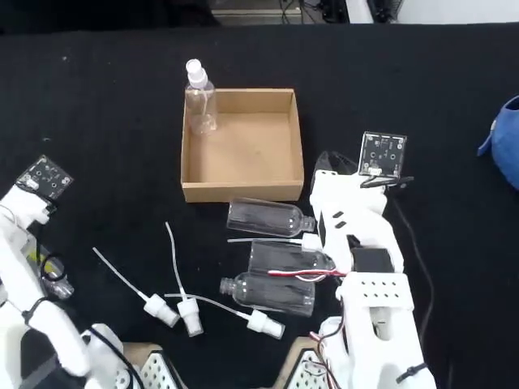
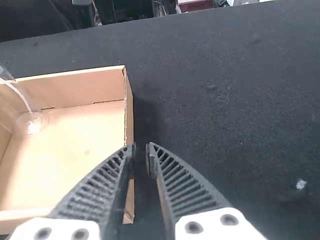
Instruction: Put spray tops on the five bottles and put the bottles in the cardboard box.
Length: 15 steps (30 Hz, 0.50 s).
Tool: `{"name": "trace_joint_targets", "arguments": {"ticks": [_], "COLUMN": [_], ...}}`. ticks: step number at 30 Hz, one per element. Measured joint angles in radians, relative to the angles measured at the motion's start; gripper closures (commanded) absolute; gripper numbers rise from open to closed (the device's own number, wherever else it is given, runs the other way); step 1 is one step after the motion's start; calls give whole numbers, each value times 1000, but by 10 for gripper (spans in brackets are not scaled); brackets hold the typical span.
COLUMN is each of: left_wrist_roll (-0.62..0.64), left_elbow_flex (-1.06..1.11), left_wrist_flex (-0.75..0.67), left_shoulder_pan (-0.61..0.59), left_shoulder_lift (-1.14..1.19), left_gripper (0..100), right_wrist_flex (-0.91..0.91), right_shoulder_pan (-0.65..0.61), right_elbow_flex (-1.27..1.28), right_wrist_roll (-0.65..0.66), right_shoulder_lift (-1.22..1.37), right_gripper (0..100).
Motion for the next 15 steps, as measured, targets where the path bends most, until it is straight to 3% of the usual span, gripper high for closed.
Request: {"name": "trace_joint_targets", "arguments": {"ticks": [5,12,15], "left_wrist_roll": [0,0,0], "left_elbow_flex": [-8,-267,-376], "left_wrist_flex": [29,505,601], "left_shoulder_pan": [3,0,-3], "left_shoulder_lift": [-63,-23,44], "left_gripper": [698,696,698], "right_wrist_flex": [0,0,0], "right_shoulder_pan": [0,0,0], "right_elbow_flex": [0,0,0], "right_wrist_roll": [0,0,0], "right_shoulder_lift": [0,0,0], "right_gripper": [973,973,973]}}
